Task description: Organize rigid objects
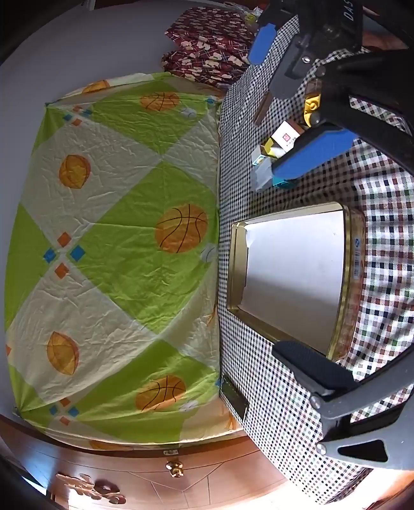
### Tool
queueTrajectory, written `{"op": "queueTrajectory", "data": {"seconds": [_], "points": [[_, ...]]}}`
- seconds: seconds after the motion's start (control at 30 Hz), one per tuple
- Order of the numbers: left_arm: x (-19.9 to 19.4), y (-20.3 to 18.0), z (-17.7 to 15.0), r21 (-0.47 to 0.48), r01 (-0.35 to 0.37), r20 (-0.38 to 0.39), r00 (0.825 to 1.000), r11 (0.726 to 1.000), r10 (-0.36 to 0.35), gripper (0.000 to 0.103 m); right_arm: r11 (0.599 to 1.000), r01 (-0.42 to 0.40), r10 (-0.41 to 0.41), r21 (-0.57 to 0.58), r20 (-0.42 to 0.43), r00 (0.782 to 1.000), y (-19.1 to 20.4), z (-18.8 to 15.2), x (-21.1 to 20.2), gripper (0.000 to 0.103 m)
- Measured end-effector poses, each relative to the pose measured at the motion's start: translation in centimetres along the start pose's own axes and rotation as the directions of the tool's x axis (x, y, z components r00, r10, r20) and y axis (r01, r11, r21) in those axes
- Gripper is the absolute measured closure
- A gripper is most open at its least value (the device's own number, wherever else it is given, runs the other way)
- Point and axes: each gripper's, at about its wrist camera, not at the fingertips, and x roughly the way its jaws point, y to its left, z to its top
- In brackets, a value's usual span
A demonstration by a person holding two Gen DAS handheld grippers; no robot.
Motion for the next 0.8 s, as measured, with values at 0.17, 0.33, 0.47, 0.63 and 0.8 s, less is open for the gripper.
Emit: {"op": "queueTrajectory", "data": {"seconds": [0.17, 0.33, 0.47, 0.63, 0.8], "points": [[0.2, -0.1, 0.0, 0.001, -0.001, -0.006, 1.0, 1.0, 0.001, 0.0, 1.0, 0.0, 0.0, -0.001, 0.001, 1.0, 0.0, -0.1, 0.0, 0.0], [0.2, -0.1, -0.1, 0.002, -0.002, -0.008, 1.0, 1.0, 0.002, 0.0, 1.0, 0.0, 0.0, 0.0, 0.0, 1.0, 0.0, -0.2, 0.0, 0.0], [0.4, -0.3, -0.2, 0.01, -0.003, -0.011, 1.0, 1.0, 0.003, 0.0, 1.0, 0.0, 0.0, 0.004, 0.001, 1.0, -0.2, -0.2, 0.0, 0.001], [0.6, -0.6, -0.3, 0.018, -0.005, -0.017, 1.0, 1.0, 0.005, 0.0, 1.0, 0.0, 0.0, 0.012, 0.001, 1.0, -0.7, -0.2, -0.1, 0.001], [0.9, -0.9, -0.4, 0.027, -0.011, -0.025, 1.0, 1.0, 0.012, 0.0, 1.0, 0.003, -0.003, 0.018, 0.001, 1.0, -1.2, -0.3, -0.1, 0.001]]}}
